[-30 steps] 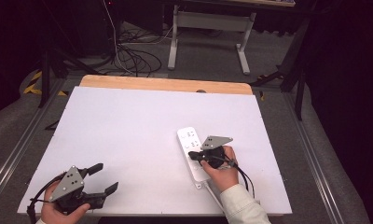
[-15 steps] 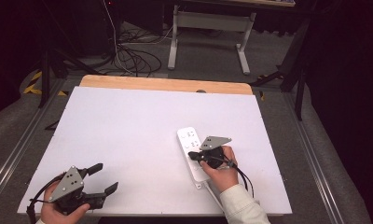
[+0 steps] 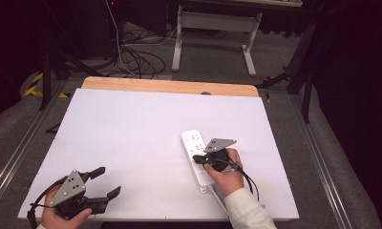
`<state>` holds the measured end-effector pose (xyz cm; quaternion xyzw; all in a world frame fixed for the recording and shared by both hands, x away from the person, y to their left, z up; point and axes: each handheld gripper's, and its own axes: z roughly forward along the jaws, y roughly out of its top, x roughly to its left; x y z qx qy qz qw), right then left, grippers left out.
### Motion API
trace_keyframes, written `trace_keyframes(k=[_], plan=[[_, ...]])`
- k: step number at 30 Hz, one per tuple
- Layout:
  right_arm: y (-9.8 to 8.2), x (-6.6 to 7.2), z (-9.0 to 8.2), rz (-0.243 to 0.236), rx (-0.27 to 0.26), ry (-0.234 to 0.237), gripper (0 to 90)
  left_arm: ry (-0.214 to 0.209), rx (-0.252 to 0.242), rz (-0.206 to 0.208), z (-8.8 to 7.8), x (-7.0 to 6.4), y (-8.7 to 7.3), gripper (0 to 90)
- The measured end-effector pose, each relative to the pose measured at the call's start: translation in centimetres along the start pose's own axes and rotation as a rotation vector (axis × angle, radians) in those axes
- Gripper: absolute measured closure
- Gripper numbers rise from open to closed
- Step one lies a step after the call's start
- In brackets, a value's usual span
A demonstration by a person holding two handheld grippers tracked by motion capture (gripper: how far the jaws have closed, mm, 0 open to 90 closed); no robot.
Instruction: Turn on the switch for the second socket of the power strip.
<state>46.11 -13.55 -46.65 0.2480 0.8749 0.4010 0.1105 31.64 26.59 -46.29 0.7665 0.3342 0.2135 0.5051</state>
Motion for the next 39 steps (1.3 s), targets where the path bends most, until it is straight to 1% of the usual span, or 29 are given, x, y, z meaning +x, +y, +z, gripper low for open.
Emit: trace_keyframes(k=[3, 9, 12, 14, 15, 17, 19, 21, 24, 30, 31, 33, 37, 39], plan=[[0.1, -0.1, 0.0, 0.006, 0.005, 0.002, 90.0, -0.001, -0.001, 0.003, 0.1, 0.0, 0.0, 19.2], [0.1, 0.0, 0.0, 0.002, 0.014, -0.007, 90.0, 0.0, -0.003, -0.003, 0.1, 0.0, 0.0, 19.1], [0.2, 0.1, 0.0, -0.011, 0.017, -0.014, 90.0, 0.001, -0.003, -0.001, 0.1, 0.1, 0.0, 19.2], [0.2, 0.3, 0.0, -0.02, 0.016, -0.028, 90.0, 0.003, -0.003, -0.002, 0.1, 0.1, 0.0, 19.1], [0.2, 0.5, 0.0, -0.019, 0.01, -0.036, 90.0, 0.004, -0.003, -0.003, 0.1, 0.1, 0.0, 19.2], [0.4, 0.7, -0.1, 0.0, 0.008, -0.027, 90.0, 0.003, 0.005, -0.011, 0.2, 0.2, -0.1, 19.1], [0.6, 0.8, -0.2, -0.003, -0.002, -0.034, 90.0, 0.004, 0.007, -0.008, 0.2, 0.2, -0.1, 19.2], [0.7, 0.9, -0.2, -0.002, -0.018, -0.027, 90.0, 0.007, 0.0, -0.006, 0.2, 0.1, -0.1, 19.2], [0.8, 0.9, -0.6, -0.012, -0.032, -0.031, 90.0, 0.009, -0.001, -0.007, 0.1, 0.2, 0.0, 19.2], [1.2, 1.1, -1.4, -0.017, -0.069, -0.023, 90.0, 0.009, 0.003, -0.019, 0.2, 0.1, -0.1, 19.2], [1.3, 1.2, -1.6, -0.018, -0.077, -0.021, 90.0, 0.009, 0.006, -0.008, 0.2, 0.2, -0.1, 19.2], [1.4, 1.3, -1.8, -0.021, -0.09, -0.018, 90.0, 0.009, 0.006, -0.011, 0.2, 0.2, -0.1, 19.2], [2.0, 1.9, -2.4, -0.047, -0.116, -0.026, 90.0, 0.008, 0.003, -0.014, 0.2, 0.2, -0.1, 19.2], [2.1, 2.0, -2.7, -0.047, -0.127, -0.025, 90.0, 0.012, -0.001, -0.011, 0.2, 0.2, -0.1, 19.2]])
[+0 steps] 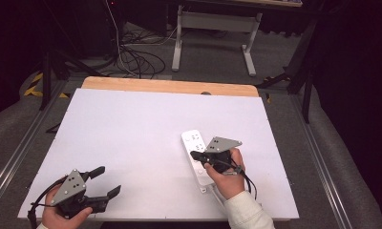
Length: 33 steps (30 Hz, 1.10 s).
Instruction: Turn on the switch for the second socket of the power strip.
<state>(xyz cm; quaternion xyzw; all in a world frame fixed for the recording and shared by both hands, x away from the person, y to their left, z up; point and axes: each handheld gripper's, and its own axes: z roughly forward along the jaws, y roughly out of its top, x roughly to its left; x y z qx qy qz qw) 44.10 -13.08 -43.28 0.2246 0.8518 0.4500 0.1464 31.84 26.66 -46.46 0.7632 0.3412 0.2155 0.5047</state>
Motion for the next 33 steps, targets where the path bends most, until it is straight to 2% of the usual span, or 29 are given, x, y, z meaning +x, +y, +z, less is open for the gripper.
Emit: trace_keyframes(k=[6, 13, 20, 23, 26, 29, 33], plan=[[0.0, 0.1, -0.7, 0.003, -0.021, 0.004, 90.0, -0.004, 0.005, -0.002, 0.0, 0.0, 0.0, 19.2], [0.4, 0.3, -1.4, 0.008, -0.053, 0.028, 68.7, 0.0, 0.005, 0.0, 0.0, 0.0, 0.0, 19.2], [0.4, 0.1, -2.2, 0.023, -0.08, 0.007, 51.6, 0.004, 0.004, 0.004, -0.1, 0.0, 0.1, 19.1], [0.4, -0.1, -2.8, 0.045, -0.085, 0.0, 37.3, 0.002, 0.016, 0.002, -0.2, 0.0, 0.1, 19.1], [0.4, 0.0, -3.6, 0.047, -0.088, -0.015, 31.1, 0.003, 0.01, -0.011, -0.2, 0.0, 0.1, 19.0], [0.3, 0.0, -4.7, 0.042, -0.117, -0.025, 26.3, 0.004, 0.013, -0.005, -0.3, 0.0, 0.2, 18.7], [-0.1, -0.1, -5.8, 0.04, -0.114, -0.032, 22.8, 0.003, 0.01, -0.001, -0.4, 0.0, 0.2, 18.5]])
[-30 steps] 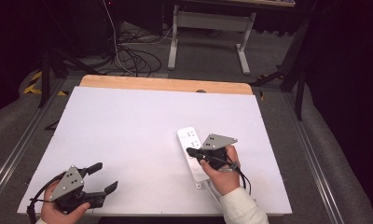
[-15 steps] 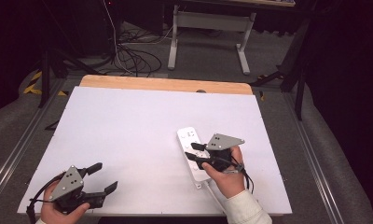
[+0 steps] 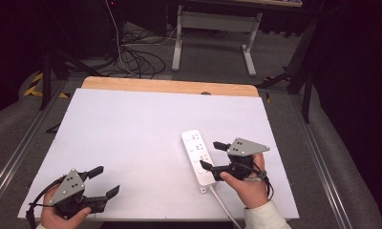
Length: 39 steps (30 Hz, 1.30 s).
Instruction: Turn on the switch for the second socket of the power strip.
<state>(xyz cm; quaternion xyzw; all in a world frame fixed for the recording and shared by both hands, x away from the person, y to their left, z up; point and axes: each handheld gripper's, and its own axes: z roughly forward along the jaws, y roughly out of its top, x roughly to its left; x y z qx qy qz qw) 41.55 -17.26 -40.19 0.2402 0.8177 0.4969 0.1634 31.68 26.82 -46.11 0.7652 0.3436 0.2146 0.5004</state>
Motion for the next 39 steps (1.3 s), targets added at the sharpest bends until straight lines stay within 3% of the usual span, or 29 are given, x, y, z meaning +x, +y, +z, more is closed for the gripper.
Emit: trace_keyframes(k=[6, 9, 16, 30, 39], plan=[[-1.3, -0.5, -1.5, 0.05, 0.022, -0.043, 14.1, 0.002, 0.016, -0.001, -0.2, 0.0, 0.2, 18.4], [-2.0, -0.6, -2.2, 0.081, 0.025, -0.052, 13.4, -0.003, 0.011, -0.006, -0.3, 0.0, 0.2, 18.4], [-3.8, -1.3, -3.5, 0.103, 0.006, -0.068, 12.3, -0.007, 0.004, 0.004, -0.5, 0.0, 0.3, 18.0], [-7.5, -2.6, -4.1, 0.101, 0.009, -0.072, 12.7, -0.027, 0.004, 0.03, -0.9, 0.3, 0.1, 13.4], [-9.5, -3.1, -4.2, 0.164, 0.019, -0.062, 14.7, -0.009, -0.02, 0.0, -1.0, 0.5, -0.6, 12.1]])
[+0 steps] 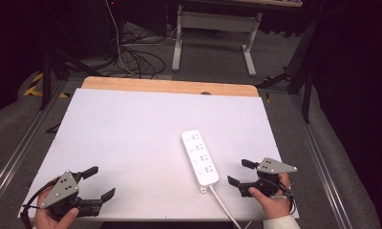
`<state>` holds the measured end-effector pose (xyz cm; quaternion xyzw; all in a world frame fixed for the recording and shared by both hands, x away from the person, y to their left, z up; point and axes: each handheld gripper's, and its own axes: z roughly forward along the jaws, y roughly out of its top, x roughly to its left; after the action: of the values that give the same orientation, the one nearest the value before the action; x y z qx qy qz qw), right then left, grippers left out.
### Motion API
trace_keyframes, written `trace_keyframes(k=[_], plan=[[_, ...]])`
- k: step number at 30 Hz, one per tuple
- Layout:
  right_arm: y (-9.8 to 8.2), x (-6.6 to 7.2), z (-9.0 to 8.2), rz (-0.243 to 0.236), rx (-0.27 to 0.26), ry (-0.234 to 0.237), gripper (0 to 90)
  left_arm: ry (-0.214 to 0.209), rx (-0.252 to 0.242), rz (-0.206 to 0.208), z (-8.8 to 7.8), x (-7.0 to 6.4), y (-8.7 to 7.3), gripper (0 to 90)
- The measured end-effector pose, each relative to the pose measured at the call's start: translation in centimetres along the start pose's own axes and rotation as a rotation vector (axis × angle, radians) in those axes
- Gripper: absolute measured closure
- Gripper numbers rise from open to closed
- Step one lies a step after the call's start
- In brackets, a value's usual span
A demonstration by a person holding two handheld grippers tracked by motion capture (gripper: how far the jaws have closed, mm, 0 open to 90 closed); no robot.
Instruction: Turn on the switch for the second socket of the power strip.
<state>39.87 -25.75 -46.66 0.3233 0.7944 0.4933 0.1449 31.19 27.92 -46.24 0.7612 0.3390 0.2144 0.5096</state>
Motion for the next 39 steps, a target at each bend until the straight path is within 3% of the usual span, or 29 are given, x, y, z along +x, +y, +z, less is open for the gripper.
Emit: trace_keyframes(k=[5, 10, 18, 24, 35, 39], plan=[[-1.1, -0.4, 0.1, 0.014, 0.023, -0.003, 14.7, -0.004, 0.005, -0.021, -0.2, 0.3, -0.4, 12.0], [-2.2, -0.8, 0.0, 0.024, 0.099, -0.002, 19.1, -0.013, 0.005, -0.021, -0.2, 0.4, -0.6, 12.0], [-3.3, -0.9, -0.1, 0.001, 0.117, -0.037, 17.1, -0.007, 0.011, -0.009, 0.0, 0.6, -0.6, 12.0], [-3.3, -0.6, 0.1, -0.025, 0.12, -0.051, 17.2, -0.007, 0.011, 0.004, 0.2, 0.6, -0.6, 12.3], [-2.7, -0.3, -0.7, -0.05, 0.056, -0.07, 19.4, 0.009, 0.016, 0.03, 0.0, 0.6, -0.5, 12.8], [-2.7, -0.3, -0.9, -0.054, 0.047, -0.08, 19.6, 0.014, 0.014, 0.008, 0.0, 0.6, -0.5, 12.8]])
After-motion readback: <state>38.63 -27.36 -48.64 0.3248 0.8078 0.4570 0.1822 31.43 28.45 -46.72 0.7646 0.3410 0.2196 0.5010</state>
